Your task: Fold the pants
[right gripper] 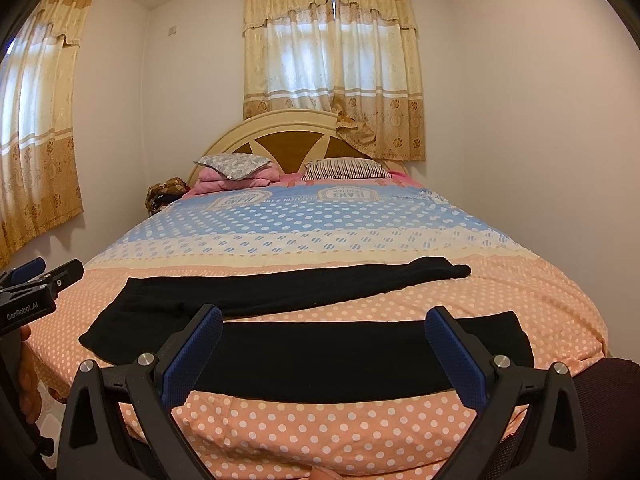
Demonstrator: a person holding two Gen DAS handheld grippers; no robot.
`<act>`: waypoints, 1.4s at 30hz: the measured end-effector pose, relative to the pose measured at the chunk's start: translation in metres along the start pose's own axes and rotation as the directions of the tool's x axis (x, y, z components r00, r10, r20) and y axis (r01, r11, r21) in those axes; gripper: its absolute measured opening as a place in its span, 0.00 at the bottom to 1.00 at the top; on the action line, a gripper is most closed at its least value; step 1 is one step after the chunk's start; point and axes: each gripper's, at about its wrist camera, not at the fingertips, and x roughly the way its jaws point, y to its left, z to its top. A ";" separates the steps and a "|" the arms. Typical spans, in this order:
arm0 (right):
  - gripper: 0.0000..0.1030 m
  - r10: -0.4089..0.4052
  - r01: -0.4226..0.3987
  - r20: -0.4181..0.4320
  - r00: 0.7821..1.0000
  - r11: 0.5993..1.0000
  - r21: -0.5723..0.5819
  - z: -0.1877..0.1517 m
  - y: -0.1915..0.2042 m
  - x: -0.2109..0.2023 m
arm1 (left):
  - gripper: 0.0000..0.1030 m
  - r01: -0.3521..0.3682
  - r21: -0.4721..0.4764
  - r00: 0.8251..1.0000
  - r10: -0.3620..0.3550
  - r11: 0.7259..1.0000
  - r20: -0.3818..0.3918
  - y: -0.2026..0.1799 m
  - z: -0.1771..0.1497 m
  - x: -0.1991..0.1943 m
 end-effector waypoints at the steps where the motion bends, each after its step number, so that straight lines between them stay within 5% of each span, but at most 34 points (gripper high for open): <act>1: 0.99 0.000 0.000 -0.001 1.000 1.000 0.000 0.000 0.000 0.000 | 1.00 0.000 -0.002 1.000 0.000 1.000 0.000 0.002 0.000 0.000; 32: 0.99 0.013 -0.013 -0.042 0.999 1.000 0.007 -0.008 -0.005 0.018 | 1.00 -0.017 -0.006 0.999 0.017 1.000 -0.036 0.008 -0.012 0.016; 36: 0.99 0.016 -0.016 -0.079 0.997 1.000 0.010 -0.018 -0.008 0.036 | 1.00 -0.067 0.004 0.997 0.067 0.998 -0.046 0.028 -0.012 0.043; 42: 0.99 0.051 -0.041 -0.151 0.987 0.997 0.069 -0.035 -0.027 0.072 | 1.00 -0.167 -0.038 0.969 0.157 0.985 -0.189 0.114 -0.008 0.132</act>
